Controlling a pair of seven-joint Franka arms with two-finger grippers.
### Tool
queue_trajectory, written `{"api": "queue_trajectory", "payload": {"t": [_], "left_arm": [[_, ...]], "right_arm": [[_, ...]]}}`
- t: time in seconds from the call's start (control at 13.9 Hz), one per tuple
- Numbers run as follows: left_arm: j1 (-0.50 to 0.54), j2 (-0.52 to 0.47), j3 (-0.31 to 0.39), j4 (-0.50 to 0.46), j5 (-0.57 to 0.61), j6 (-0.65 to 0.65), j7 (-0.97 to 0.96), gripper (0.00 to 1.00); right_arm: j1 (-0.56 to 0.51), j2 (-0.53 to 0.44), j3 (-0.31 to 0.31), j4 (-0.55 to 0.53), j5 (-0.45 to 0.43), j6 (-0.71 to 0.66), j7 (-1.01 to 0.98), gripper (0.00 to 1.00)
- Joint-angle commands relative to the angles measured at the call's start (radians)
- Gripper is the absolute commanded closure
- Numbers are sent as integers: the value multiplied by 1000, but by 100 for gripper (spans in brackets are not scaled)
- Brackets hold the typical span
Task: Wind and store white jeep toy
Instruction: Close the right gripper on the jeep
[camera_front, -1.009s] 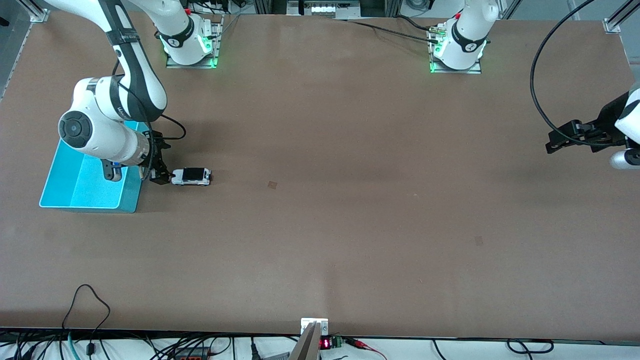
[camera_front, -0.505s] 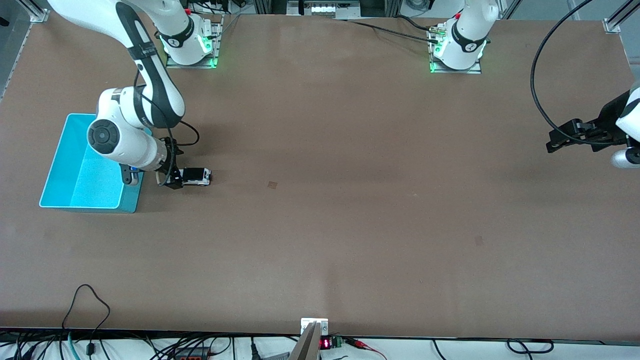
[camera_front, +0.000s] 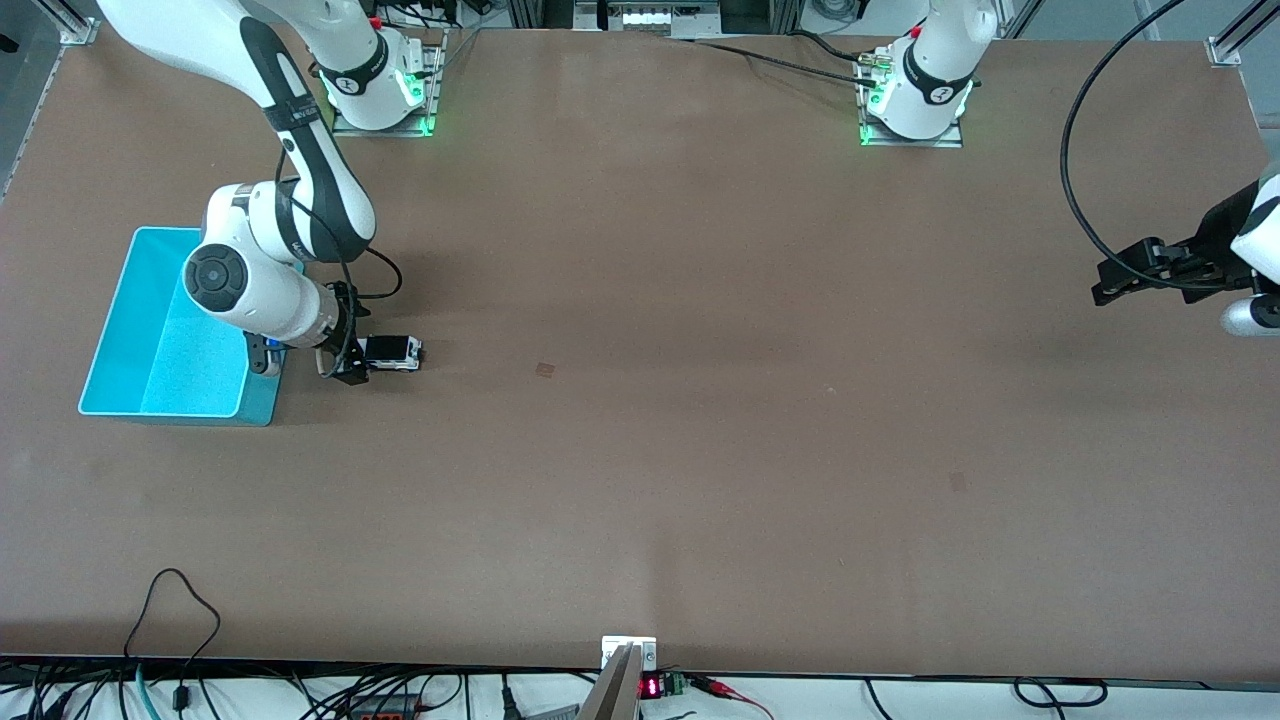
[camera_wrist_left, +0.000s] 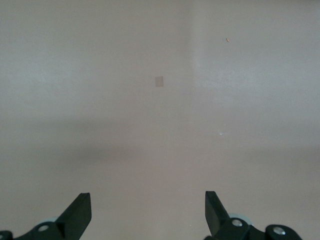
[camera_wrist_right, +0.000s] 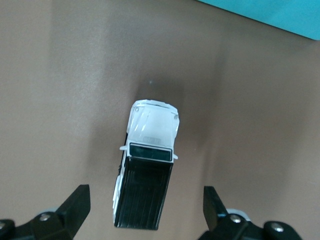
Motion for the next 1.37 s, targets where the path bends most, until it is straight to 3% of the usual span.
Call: {"api": "queue_trajectory", "payload": {"t": [0.0,0.29,1.08,1.15,1.23,1.3], "left_arm": [[3,-10,-1,-5,-23,-5,14,0],[5,-11,0,-6,-26,19,13,0],[11,-10,2,-8,-28,23,13,0],[11,-10,0,-8,-28,23,13,0],[11,-10,2,-8,-28,23,13,0],[11,-10,2,-8,-26,23,13,0]], "right_arm": [[-5,24,-1,6,12,16,57,0],[-1,56,0,9,60,39,63,0],[4,101,0,9,61,82,48,0],[4,101,0,9,61,82,35,8],[4,101,0,9,58,78,11,31],[4,101,2,9,58,76,-8,43]]}}
